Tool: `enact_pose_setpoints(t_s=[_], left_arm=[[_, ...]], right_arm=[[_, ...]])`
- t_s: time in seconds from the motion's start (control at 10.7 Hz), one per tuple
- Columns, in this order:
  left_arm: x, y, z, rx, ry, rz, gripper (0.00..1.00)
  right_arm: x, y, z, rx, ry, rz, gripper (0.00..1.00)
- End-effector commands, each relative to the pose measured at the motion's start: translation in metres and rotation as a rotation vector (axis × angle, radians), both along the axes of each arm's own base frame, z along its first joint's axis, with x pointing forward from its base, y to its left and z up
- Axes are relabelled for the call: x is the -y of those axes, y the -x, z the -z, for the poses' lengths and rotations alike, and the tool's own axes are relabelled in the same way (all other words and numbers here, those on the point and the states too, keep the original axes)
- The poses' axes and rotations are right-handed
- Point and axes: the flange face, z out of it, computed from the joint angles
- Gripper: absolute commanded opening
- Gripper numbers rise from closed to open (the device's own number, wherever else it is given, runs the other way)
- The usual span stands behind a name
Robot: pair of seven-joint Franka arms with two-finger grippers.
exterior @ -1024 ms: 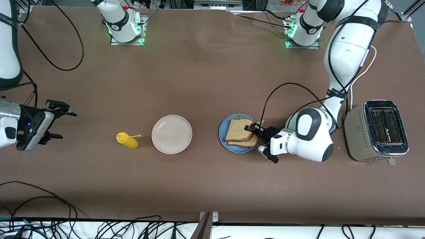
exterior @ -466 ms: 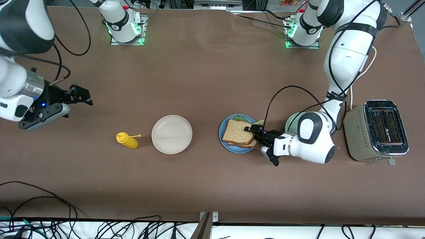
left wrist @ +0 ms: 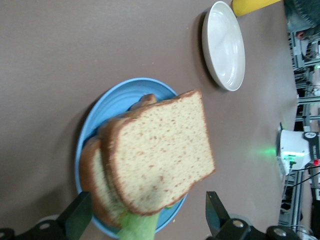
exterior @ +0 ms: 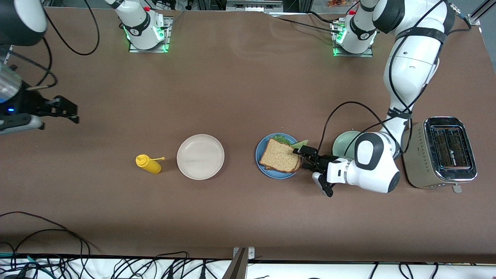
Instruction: Make sandwich in blue plate with both arms
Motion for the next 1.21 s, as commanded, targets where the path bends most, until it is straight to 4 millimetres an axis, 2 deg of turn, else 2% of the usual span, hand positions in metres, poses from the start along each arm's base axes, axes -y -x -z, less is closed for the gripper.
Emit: enact_pose_setpoints(t_s=[0.0, 0.19, 0.28, 0.47, 0.65, 0.93, 1.12], left_arm=[[-0.028, -0.004, -0.035, 0.03, -0.065, 0.065, 1.0], [-0.047, -0.005, -0.074, 0.042, -0.158, 0.076, 1.0], [-0.055, -0.004, -0.094, 0.028, -0.188, 0.057, 1.0], [-0.058, 0.004, -0.146, 0.02, -0.341, 0.023, 1.0], [-0.046, 0.019, -0.191, -0.018, -0.479, -0.037, 1.0], [-0.013, 0.049, -0.275, 0.083, -0.733, -0.1, 1.0], [-0.017, 0.07, -0.331, 0.16, -0.809, -0.147, 1.0]], right_arm=[[0.014, 0.019, -0.013, -0.003, -0.01, 0.139, 1.0], [0.007, 0.024, -0.017, -0.035, -0.041, 0.155, 1.0], [0.002, 0.028, -0.015, -0.07, -0.123, 0.165, 1.0], [-0.003, 0.029, -0.02, -0.072, -0.156, 0.165, 1.0], [-0.007, 0.03, -0.021, -0.07, -0.145, 0.153, 1.0], [-0.001, 0.031, -0.024, -0.072, -0.09, 0.146, 1.0], [0.002, 0.031, -0.024, -0.074, -0.066, 0.145, 1.0]])
